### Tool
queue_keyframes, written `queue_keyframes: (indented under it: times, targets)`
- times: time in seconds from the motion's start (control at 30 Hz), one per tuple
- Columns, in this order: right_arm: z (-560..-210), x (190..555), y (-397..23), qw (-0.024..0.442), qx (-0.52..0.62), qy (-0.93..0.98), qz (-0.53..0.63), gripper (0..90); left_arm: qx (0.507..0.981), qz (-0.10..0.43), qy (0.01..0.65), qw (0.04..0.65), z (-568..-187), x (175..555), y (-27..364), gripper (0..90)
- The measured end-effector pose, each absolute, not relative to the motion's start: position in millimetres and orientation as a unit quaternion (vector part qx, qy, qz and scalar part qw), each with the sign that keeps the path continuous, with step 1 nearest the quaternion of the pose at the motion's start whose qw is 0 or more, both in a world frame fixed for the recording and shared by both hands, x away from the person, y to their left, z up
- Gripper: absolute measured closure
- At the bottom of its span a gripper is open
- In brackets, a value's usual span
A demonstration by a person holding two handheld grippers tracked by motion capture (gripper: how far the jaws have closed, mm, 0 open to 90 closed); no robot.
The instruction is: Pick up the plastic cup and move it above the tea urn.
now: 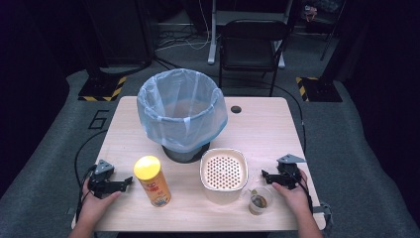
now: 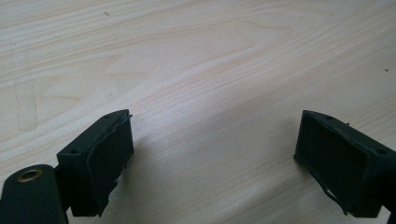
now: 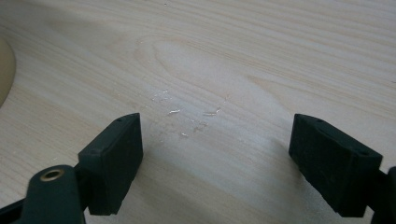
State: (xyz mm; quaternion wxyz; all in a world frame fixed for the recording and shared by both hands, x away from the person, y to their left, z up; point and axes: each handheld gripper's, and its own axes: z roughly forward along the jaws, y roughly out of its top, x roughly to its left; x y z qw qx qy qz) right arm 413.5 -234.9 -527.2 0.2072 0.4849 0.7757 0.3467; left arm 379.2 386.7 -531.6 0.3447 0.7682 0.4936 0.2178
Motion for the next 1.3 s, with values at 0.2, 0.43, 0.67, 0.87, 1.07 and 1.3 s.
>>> queue_keyframes:
  times: [0.2, 0.43, 0.67, 0.87, 1.07, 1.3]
  targets:
    - [-527.6, 413.1, -235.0, 0.214, 0.487, 0.771, 0.349, 20.0, 0.769, 0.218, 0.493, 0.344, -531.6, 379.3, 386.8, 11.1]
    - [-527.2, 412.4, -236.1, 0.214, 0.484, 0.772, 0.352, 23.2, 0.768, 0.218, 0.494, 0.344, -531.5, 379.2, 386.7, 11.1]
    - [-527.0, 411.1, -235.4, 0.216, 0.488, 0.769, 0.353, 25.2, 0.768, 0.219, 0.494, 0.344, -531.5, 379.1, 386.6, 11.2]
    - [-524.9, 409.8, -236.2, 0.208, 0.491, 0.769, 0.353, 32.5, 0.768, 0.219, 0.494, 0.344, -531.5, 379.1, 386.4, 11.2]
    - [-517.6, 407.4, -237.9, 0.197, 0.496, 0.767, 0.355, 41.7, 0.768, 0.219, 0.495, 0.344, -531.6, 379.1, 386.3, 11.2]
    - [-500.9, 402.2, -234.9, 0.196, 0.482, 0.768, 0.373, 45.9, 0.768, 0.219, 0.495, 0.344, -531.6, 379.1, 386.3, 11.2]
